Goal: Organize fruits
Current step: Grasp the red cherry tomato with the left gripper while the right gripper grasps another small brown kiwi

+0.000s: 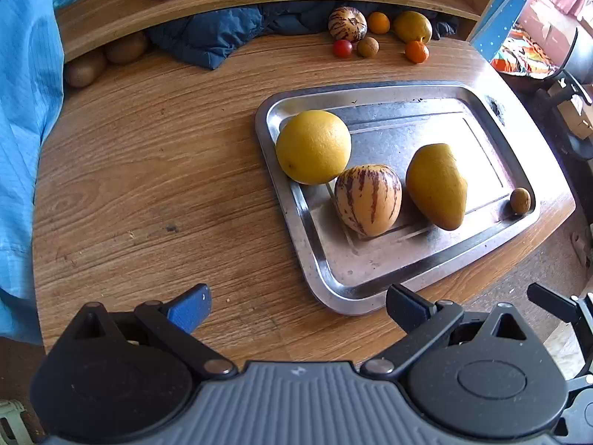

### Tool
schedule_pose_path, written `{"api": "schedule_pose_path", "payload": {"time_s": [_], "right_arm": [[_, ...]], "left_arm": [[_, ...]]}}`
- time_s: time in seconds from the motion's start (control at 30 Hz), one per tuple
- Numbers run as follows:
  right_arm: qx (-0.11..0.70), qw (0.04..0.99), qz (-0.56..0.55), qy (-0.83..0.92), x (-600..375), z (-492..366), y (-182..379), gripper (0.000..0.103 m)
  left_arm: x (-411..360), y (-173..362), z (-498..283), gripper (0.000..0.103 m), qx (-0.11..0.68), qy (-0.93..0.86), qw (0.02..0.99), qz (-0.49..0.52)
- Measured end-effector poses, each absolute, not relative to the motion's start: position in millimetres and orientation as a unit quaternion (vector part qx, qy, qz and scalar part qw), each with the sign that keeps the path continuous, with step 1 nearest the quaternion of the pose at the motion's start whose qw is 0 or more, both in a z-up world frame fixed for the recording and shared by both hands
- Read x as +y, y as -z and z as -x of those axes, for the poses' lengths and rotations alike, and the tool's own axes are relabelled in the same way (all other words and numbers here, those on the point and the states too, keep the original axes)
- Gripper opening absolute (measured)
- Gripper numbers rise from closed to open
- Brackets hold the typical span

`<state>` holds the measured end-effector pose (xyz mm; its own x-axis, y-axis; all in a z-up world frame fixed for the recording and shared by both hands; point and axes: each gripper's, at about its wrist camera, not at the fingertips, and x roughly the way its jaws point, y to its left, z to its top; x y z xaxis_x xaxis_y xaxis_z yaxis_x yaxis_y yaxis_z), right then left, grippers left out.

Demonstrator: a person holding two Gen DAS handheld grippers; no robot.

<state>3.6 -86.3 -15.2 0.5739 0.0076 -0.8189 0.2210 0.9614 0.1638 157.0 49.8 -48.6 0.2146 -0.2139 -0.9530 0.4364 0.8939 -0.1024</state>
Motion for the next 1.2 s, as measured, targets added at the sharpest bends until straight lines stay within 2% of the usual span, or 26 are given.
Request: {"api": "schedule_pose_path", "payload": {"time_s": [0.53, 1.03, 1.2], "right_arm": [[0.435, 0.887, -0.121, 0.095, -130.8, -42.2, 11.2, 0.102], [0.388, 0.904, -0.127, 0.128, -157.1, -94.6, 21.5, 0.102], [0.389, 0.901, -0.127, 0.147, -161.8, -111.4, 29.9, 0.102]], "left_arm": [[12.2, 37.9, -211.9, 0.102, 0.568, 0.214, 0.790, -0.094], [-15.3, 48.5, -294.5, 0.102, 0.553, 0.217, 0.801, -0.075], [-32.8, 63.9, -315.8, 0.102, 0.520, 0.246, 0.812, -0.100]]}}
